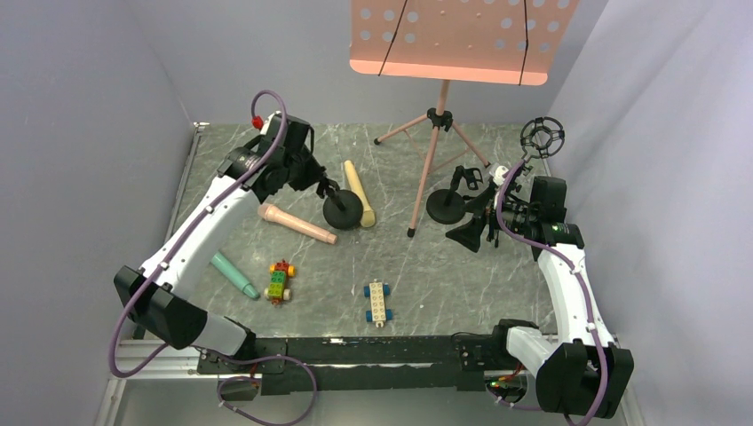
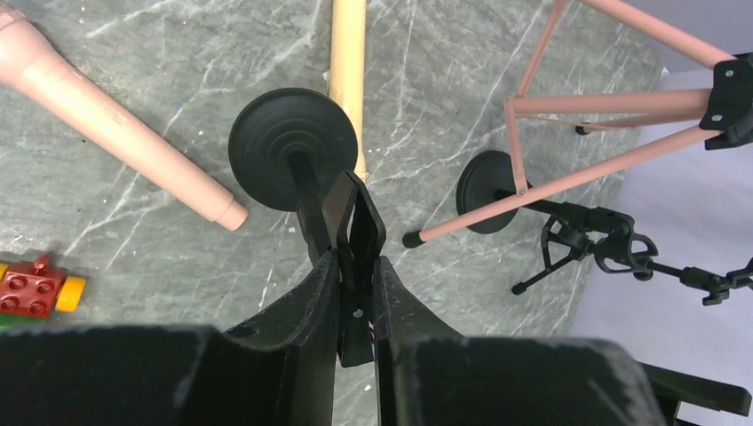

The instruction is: Attach the microphones to the stand

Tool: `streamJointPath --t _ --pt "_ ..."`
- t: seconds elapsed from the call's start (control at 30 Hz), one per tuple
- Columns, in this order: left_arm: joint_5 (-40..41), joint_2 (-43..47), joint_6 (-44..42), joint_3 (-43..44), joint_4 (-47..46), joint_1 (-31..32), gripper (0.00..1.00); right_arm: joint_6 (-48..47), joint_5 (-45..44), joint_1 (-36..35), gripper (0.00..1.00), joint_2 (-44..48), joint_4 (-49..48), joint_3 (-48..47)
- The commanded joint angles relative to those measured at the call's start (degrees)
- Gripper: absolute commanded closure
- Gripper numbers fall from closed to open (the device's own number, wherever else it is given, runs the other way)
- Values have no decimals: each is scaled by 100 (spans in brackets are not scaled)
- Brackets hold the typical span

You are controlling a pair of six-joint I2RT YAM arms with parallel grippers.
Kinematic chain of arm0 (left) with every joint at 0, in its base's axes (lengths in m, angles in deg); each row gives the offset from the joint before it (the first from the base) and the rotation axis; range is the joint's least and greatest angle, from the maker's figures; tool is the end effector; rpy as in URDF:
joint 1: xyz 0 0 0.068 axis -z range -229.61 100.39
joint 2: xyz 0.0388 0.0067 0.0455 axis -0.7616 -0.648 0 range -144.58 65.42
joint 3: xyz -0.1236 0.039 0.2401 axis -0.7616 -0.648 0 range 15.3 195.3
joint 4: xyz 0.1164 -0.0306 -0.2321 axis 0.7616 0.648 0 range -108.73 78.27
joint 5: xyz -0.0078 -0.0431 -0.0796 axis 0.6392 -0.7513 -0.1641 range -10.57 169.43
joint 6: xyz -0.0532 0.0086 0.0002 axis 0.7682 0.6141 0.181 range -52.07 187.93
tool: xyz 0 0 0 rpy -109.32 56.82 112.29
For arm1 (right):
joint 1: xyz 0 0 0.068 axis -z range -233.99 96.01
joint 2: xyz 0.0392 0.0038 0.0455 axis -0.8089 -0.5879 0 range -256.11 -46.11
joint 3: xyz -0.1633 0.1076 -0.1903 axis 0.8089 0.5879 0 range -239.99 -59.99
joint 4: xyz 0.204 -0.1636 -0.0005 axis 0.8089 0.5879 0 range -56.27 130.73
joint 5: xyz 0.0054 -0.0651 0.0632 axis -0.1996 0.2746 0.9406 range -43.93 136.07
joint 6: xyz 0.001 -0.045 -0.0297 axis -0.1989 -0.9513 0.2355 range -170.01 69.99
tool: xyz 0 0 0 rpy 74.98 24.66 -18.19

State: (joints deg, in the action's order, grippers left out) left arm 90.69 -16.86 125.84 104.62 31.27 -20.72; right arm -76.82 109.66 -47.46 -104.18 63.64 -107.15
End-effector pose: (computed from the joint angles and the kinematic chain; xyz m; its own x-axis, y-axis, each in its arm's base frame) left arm 0.2660 -0.1389 0.3905 -0.6123 -0.6112 -0.5016 -0.3203 0.7718 -0.5493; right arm 0.2026 0.0090 0.2914 -0.2988 -0.1678 -0.9394 -0.8488 0.4967 0.1813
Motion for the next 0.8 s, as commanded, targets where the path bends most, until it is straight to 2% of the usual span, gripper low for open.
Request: streamJointPath --t 0.0,0.77 --pt "-107 291 104 59 -492 107 97 -101 129 -37 0 49 -190 -4" --pt "-127 60 258 138 -554 799 98 -80 93 -81 0 6 -238 13"
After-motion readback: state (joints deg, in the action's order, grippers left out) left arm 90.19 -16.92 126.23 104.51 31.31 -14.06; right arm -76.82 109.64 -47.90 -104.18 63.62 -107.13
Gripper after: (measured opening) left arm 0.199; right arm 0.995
